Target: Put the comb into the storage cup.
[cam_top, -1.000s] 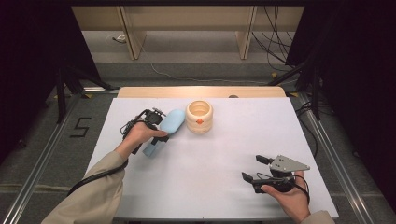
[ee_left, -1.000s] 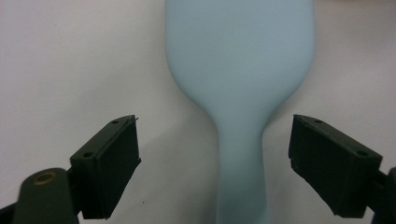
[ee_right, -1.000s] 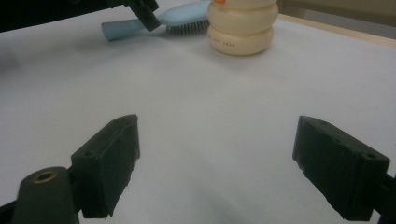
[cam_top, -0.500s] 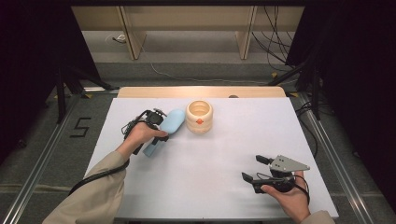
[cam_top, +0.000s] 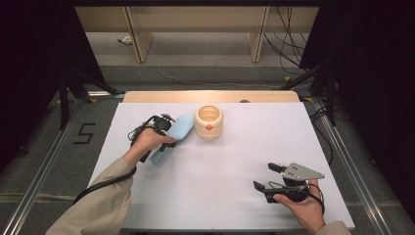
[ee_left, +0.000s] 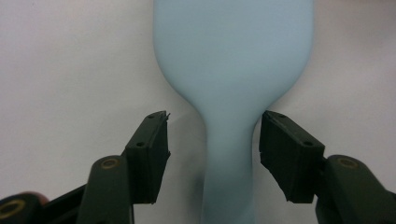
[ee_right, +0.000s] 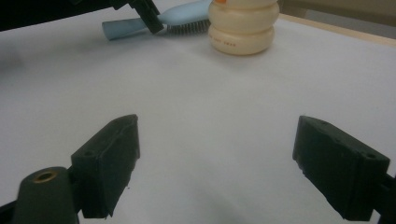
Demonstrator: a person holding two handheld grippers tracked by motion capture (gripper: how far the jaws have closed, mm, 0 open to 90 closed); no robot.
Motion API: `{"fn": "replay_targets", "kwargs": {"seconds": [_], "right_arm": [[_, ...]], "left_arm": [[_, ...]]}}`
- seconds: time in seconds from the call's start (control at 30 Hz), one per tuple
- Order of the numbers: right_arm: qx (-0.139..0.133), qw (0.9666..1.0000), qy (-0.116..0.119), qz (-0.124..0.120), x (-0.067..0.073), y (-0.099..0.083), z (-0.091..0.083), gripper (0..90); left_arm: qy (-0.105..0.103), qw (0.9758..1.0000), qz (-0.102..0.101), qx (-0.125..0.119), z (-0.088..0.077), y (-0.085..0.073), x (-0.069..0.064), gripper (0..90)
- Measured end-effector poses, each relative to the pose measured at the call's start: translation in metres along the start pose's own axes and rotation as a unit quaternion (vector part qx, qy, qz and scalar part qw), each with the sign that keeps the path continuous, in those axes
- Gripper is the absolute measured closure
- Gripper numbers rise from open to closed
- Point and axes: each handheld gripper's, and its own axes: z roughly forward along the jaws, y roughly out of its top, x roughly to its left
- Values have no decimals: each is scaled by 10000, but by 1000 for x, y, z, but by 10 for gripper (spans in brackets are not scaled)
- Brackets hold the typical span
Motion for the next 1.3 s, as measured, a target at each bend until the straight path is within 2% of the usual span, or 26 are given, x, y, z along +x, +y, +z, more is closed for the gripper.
{"fn": "replay_targets", "kwargs": {"seconds": [0.13, 0.37, 1.3], "right_arm": [[-3, 10000, -4, 0, 0, 0, 0, 159], [0, 10000, 7, 0, 0, 0, 0, 159], [14, 10000, 13, -11, 0, 0, 0, 159]], "left_arm": [[-7, 10000, -90, 11, 2, 0, 0, 468], [3, 9999, -128, 36, 3, 0, 0, 490], [-35, 9998, -139, 139, 6, 2, 0, 550]]}}
